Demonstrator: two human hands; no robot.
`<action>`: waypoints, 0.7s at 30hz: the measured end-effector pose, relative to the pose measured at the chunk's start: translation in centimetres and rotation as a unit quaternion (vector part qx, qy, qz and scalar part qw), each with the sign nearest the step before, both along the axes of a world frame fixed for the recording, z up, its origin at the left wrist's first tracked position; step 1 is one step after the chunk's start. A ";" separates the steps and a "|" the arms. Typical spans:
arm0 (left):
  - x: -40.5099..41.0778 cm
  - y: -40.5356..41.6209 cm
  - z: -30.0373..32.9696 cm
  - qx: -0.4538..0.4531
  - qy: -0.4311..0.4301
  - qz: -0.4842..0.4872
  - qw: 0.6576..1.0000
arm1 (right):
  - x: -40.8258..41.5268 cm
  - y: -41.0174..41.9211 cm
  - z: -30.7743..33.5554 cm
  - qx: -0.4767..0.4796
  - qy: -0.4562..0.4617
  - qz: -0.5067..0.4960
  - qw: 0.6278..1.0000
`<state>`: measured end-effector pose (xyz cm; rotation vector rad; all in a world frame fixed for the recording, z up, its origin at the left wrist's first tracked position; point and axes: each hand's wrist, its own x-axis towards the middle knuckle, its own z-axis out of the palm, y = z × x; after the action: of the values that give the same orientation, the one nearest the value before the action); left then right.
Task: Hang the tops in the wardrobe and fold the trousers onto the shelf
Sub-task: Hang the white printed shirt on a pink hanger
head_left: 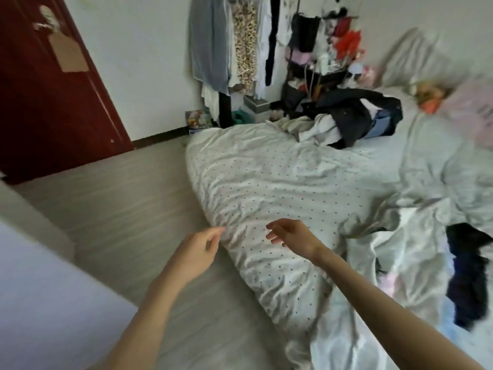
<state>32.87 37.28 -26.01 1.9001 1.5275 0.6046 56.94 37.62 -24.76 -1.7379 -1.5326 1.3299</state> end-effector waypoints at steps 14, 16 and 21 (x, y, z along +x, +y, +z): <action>37.3 6.4 -8.8 -0.123 0.090 -0.262 0.953 | 35.3 -0.8 -7.2 -0.023 -0.192 -0.148 0.970; 39.7 6.6 -10.1 -0.133 0.114 -0.280 0.944 | 37.1 0.5 -8.3 -0.017 -0.220 -0.140 0.965; 44.7 8.3 -13.9 -0.179 0.170 -0.284 0.927 | 40.4 5.5 -12.1 -0.027 -0.286 -0.214 0.934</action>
<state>77.56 45.62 -39.92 2.0768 1.0833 -0.2588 97.37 43.15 -36.86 -2.4642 -1.2666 0.6806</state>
